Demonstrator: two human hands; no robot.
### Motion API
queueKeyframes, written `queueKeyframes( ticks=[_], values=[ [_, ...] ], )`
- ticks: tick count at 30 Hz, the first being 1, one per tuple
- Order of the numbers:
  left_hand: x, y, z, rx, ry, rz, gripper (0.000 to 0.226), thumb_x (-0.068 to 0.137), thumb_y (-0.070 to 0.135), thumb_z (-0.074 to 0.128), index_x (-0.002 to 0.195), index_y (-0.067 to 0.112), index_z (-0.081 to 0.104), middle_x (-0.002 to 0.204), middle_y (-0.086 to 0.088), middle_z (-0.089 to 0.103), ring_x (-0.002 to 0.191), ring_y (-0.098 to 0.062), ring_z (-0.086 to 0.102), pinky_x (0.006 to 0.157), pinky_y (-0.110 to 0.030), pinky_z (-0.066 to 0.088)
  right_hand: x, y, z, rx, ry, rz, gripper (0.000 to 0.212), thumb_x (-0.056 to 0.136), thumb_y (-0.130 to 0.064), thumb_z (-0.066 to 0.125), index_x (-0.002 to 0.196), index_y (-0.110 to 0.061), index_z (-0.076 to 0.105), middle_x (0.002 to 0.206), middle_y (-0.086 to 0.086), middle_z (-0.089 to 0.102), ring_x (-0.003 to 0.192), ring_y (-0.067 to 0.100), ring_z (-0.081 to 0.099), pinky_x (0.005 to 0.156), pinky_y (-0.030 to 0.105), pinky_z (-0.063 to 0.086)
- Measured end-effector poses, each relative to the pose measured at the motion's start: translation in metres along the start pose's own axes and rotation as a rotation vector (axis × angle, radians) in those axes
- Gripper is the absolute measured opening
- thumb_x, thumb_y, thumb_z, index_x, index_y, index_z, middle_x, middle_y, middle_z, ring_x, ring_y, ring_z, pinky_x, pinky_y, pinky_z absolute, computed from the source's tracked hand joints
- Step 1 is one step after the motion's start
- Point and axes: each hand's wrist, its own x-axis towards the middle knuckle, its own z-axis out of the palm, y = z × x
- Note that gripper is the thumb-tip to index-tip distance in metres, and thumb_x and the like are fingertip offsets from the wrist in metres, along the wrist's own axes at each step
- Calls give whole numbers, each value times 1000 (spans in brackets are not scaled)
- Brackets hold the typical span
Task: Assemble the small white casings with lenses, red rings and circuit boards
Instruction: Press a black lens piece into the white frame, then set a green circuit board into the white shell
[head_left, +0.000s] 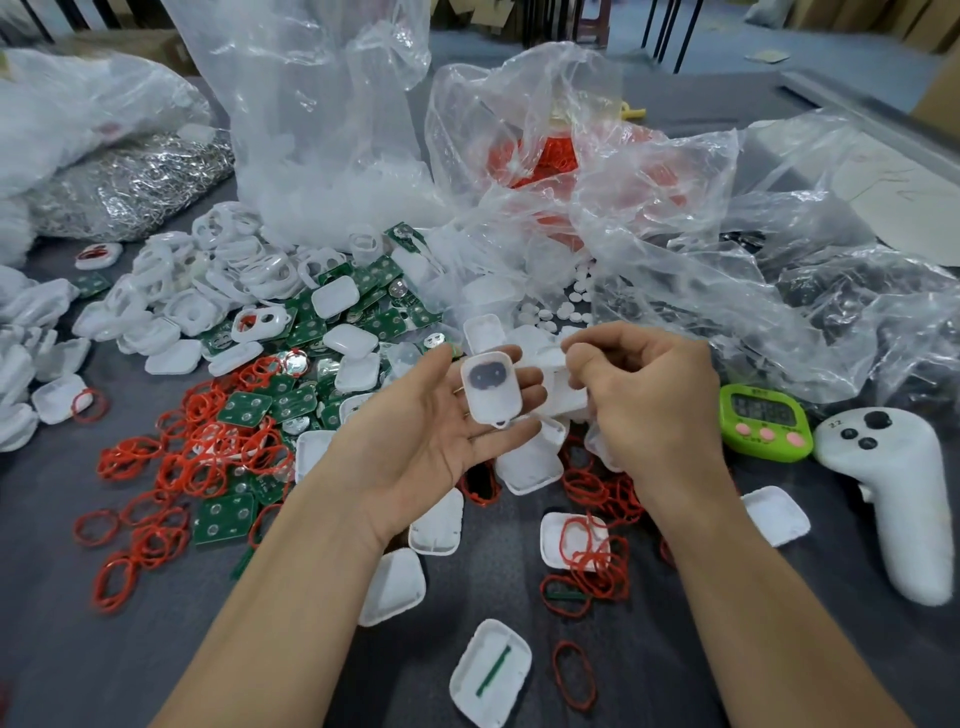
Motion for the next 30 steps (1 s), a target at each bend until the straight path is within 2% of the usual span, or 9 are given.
queueKeyframes(
  ticks=[5, 10, 13, 15, 19, 21, 25, 27, 30],
  values=[
    [-6, 17, -11, -162, 8, 66, 42, 93, 20, 52, 120, -3, 72, 130, -20, 68, 114, -31, 71, 85, -45, 63, 24, -17, 13, -173, -134, -89, 14, 87, -19, 73, 79, -30, 80, 67, -18, 72, 65, -1, 67, 59, 17, 52],
    [-3, 29, -31, -247, 16, 98, 42, 92, 19, 56, 124, -4, 70, 132, -19, 68, 116, -30, 70, 82, -45, 62, 55, -39, 50, -420, -400, -225, 17, 88, -12, 71, 87, -26, 82, 70, -16, 70, 59, -7, 60, 59, 1, 40],
    [5, 34, -38, -283, 81, 142, 42, 85, 23, 61, 110, -6, 76, 115, -20, 75, 97, -32, 76, 71, -44, 64, 66, -51, 77, -571, -542, -292, 18, 89, -16, 71, 96, -28, 83, 87, -8, 77, 79, 7, 66, 72, 13, 44],
    [9, 37, -42, -282, 115, 180, 39, 79, 25, 64, 98, -5, 80, 108, -19, 76, 91, -32, 78, 66, -42, 64, 72, -56, 92, -645, -634, -322, 21, 89, -17, 70, 100, -30, 83, 89, -9, 77, 85, 9, 64, 74, 16, 42],
    [12, 43, -51, -293, 139, 228, 38, 77, 27, 63, 88, -3, 81, 100, -18, 78, 84, -30, 79, 62, -39, 64, 76, -58, 109, -839, -782, -390, 17, 87, -16, 73, 83, -33, 75, 65, -14, 57, 77, 16, 59, 68, 23, 40],
    [13, 44, -51, -294, 131, 231, 38, 77, 28, 62, 87, -3, 82, 99, -18, 78, 84, -29, 79, 62, -38, 64, 74, -56, 110, -872, -775, -418, 20, 86, -13, 73, 79, -32, 70, 63, -13, 53, 73, 16, 55, 67, 24, 40],
    [13, 42, -49, -302, 129, 217, 38, 78, 28, 62, 90, -4, 81, 102, -18, 78, 86, -31, 78, 63, -40, 64, 70, -55, 100, -773, -665, -424, 15, 82, -8, 76, 87, -22, 79, 82, -4, 74, 78, 16, 67, 69, 23, 51],
    [12, 40, -48, -299, 118, 196, 38, 79, 26, 64, 95, -4, 80, 106, -19, 77, 90, -32, 78, 65, -41, 64, 68, -53, 84, -595, -518, -363, 13, 79, -11, 81, 77, -24, 77, 75, -8, 73, 69, 6, 65, 63, 13, 47],
    [6, 35, -44, -281, 83, 169, 35, 85, 22, 62, 102, -4, 79, 112, -19, 75, 98, -32, 76, 71, -43, 64, 54, -44, 50, -82, -302, -83, 14, 81, -9, 82, 74, -18, 73, 61, -3, 71, 54, 9, 66, 55, 20, 52]
  ],
)
